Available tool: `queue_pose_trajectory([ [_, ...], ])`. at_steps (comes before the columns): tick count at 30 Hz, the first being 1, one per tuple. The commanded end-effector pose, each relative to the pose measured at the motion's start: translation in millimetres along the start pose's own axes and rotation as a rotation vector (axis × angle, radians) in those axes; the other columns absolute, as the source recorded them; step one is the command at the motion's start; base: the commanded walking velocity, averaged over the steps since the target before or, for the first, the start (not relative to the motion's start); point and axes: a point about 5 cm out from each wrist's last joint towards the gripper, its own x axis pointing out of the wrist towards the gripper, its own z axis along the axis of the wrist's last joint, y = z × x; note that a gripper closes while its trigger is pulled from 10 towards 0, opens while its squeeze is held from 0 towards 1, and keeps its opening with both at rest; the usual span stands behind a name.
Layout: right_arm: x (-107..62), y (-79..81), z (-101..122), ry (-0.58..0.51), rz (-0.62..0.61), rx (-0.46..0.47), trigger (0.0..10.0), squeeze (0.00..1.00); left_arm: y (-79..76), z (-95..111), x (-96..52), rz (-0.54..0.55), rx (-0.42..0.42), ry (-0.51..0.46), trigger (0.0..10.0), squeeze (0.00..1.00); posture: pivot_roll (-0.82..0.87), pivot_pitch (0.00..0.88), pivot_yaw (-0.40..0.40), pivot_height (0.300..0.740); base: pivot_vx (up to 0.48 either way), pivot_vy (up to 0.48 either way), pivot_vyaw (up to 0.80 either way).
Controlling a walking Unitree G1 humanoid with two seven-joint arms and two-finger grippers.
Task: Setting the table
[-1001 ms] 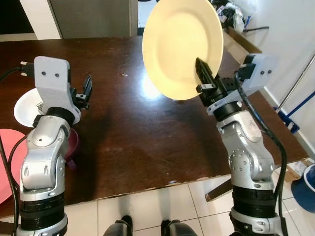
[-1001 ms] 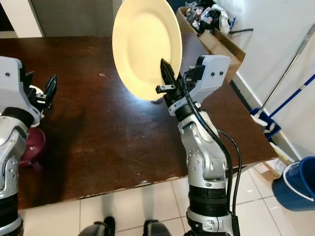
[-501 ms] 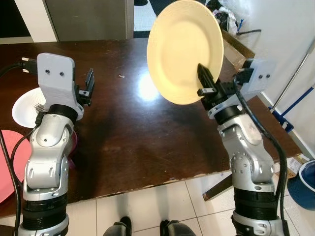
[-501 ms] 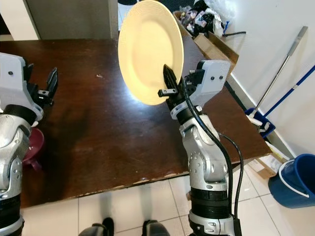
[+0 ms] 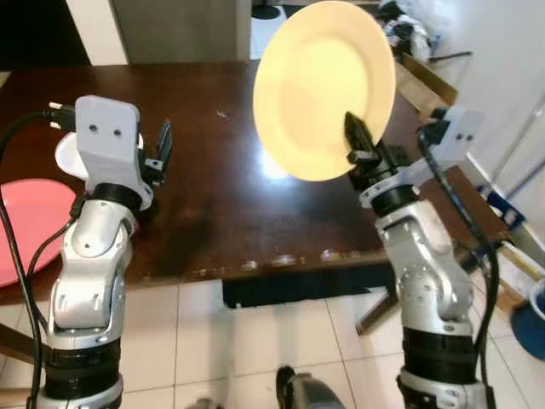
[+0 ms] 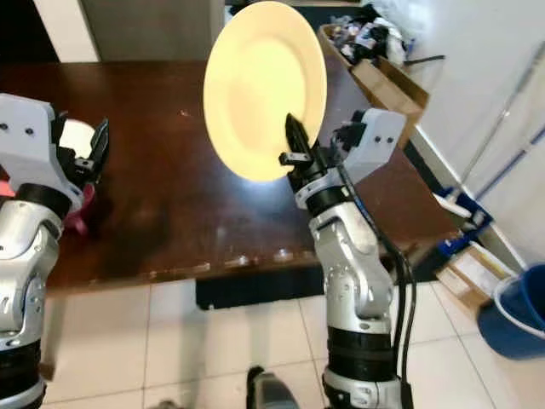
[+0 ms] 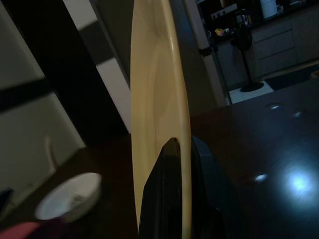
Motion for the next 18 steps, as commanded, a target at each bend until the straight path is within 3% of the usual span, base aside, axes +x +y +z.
queue_pose_trajectory([
  [1,-0.4,0.1,2.5,-0.012,-0.001,0.027,10.0,0.0,-0.3,1.3,-0.5,-0.006,0.006,-0.005,10.0,0.0,-0.08,0.074,0.014,0.74,-0.368,0.0,0.0],
  [18,-1.3,2.5,2.3,-0.007,0.011,0.068,10.0,0.0,-2.5,1.7,-0.8,-0.022,0.009,-0.006,10.0,0.0,-0.08,0.081,0.019,0.74,-0.369,0.0,0.0],
])
